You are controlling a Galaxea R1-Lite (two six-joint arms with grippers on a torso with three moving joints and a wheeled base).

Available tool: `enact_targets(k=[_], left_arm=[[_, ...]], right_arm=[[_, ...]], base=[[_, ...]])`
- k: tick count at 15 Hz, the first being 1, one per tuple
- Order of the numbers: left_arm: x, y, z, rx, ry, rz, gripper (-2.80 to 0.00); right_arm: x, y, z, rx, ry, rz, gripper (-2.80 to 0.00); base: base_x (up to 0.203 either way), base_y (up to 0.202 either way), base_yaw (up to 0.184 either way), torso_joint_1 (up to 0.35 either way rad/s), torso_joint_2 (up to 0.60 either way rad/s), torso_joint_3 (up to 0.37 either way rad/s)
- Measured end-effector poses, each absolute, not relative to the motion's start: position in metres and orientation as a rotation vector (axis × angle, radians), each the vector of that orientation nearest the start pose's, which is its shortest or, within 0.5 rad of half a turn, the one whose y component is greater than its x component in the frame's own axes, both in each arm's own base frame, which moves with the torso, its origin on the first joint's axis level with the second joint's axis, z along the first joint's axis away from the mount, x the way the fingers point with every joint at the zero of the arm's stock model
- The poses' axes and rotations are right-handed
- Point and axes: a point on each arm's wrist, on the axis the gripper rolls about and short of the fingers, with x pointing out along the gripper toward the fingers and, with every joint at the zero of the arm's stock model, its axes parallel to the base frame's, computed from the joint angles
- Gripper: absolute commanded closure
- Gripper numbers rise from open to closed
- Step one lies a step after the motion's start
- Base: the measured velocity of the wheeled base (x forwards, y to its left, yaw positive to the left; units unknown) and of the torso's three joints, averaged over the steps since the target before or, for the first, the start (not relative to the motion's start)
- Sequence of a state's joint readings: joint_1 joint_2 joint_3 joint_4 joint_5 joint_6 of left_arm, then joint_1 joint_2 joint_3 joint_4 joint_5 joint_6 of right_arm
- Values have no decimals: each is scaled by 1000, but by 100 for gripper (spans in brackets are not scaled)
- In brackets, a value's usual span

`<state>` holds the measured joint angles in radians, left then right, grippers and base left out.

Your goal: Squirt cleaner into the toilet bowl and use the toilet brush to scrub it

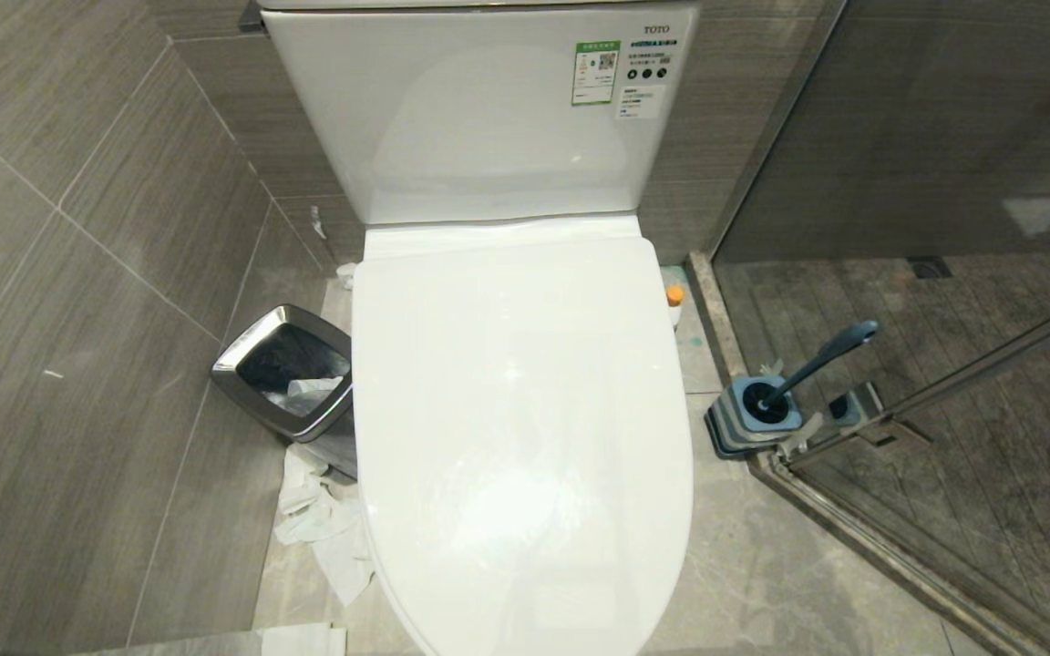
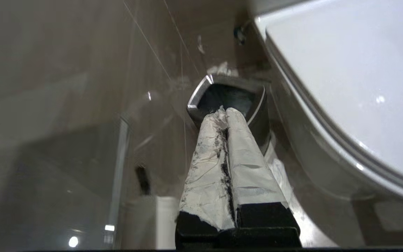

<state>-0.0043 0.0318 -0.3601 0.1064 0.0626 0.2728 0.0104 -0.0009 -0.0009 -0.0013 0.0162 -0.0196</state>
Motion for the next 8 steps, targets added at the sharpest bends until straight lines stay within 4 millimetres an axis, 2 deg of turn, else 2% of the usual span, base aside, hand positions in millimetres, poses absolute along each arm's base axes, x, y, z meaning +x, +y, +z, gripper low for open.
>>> enact_targets(k=[4, 6, 8], left_arm=[[-28, 1, 103, 264, -169, 65, 0], [-24, 0, 85, 261, -73, -10, 0], [-24, -1, 78, 247, -12, -73, 0]], right_arm=[[-23, 0, 76, -19, -3, 27, 0], [-23, 0, 76, -20, -3, 27, 0], [-23, 0, 76, -20, -3, 27, 0]], base=[[0, 0, 0, 0, 0, 0], [0, 0, 0, 0, 0, 0], [0, 0, 0, 0, 0, 0]])
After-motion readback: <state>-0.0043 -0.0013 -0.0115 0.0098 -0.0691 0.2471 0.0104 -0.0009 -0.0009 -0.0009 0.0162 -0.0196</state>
